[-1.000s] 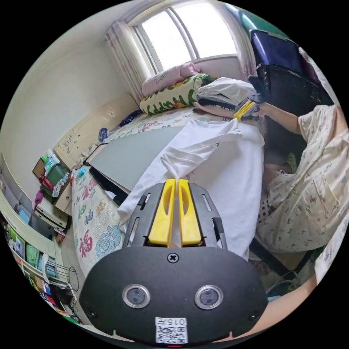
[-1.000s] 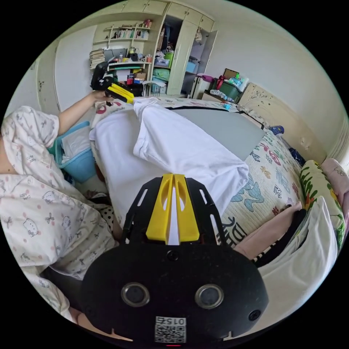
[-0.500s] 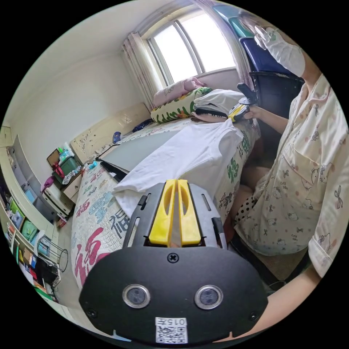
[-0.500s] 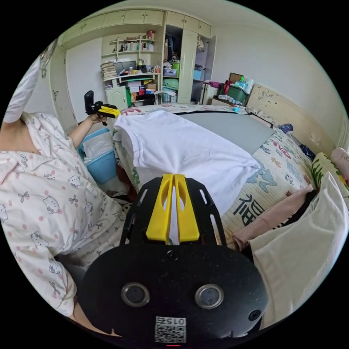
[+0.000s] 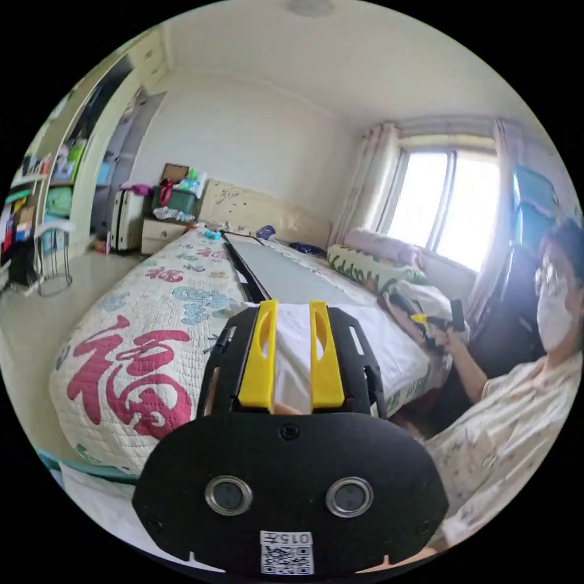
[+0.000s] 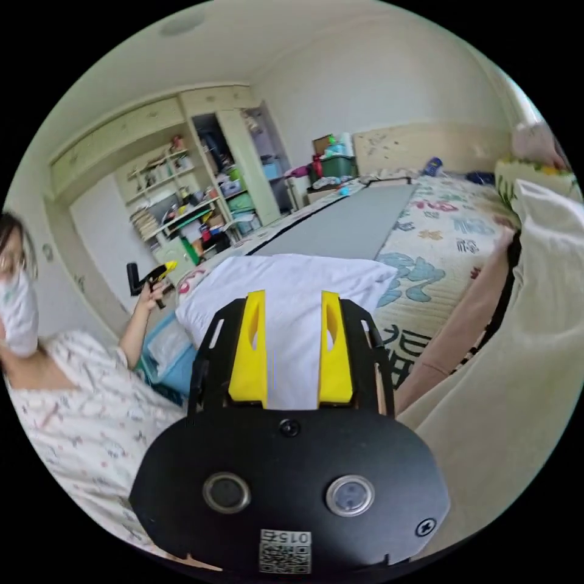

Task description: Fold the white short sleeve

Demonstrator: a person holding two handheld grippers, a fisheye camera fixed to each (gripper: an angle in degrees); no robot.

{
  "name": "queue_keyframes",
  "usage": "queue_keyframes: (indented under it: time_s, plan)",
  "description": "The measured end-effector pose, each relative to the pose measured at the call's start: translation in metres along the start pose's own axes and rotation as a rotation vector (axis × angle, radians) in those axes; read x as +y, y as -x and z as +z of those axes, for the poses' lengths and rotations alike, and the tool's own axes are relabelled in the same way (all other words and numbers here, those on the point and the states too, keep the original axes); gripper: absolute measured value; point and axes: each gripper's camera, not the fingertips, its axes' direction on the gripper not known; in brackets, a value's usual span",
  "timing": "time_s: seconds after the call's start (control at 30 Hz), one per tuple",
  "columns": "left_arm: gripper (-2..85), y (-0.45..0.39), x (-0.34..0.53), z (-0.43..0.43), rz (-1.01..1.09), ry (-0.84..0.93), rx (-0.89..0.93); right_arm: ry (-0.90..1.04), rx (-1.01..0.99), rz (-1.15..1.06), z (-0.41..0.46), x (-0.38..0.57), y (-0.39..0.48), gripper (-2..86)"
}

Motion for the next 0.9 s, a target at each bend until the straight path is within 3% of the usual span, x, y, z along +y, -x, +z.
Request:
queue_keyframes:
  time_s: [0.07,0.23,0.53,0.67,0.9]
  plan:
    - [10.4,0.063,-0.001,0.034,-0.232,0.022,-0.004,-0.025,-0.025,0.164,0.012,-0.056,-0.047,13.7]
    - [12.6,0.14,0.016,0.13,-0.418,0.192,-0.041,-0.082,0.013,0.432,0.03,-0.126,-0.124,16.0]
    - [10.2,0.201,0.1,0.248,-0.541,0.416,0.004,0.038,0.01,0.526,0.064,-0.232,-0.166,13.1]
    - [3.3,0.21,0.147,0.252,-0.576,0.436,0.02,0.018,0.007,0.568,0.072,-0.257,-0.184,10.2]
    - [0.0,0.182,0.203,0.229,-0.481,0.385,0.105,0.075,-0.012,0.588,0.104,-0.282,-0.198,7.3]
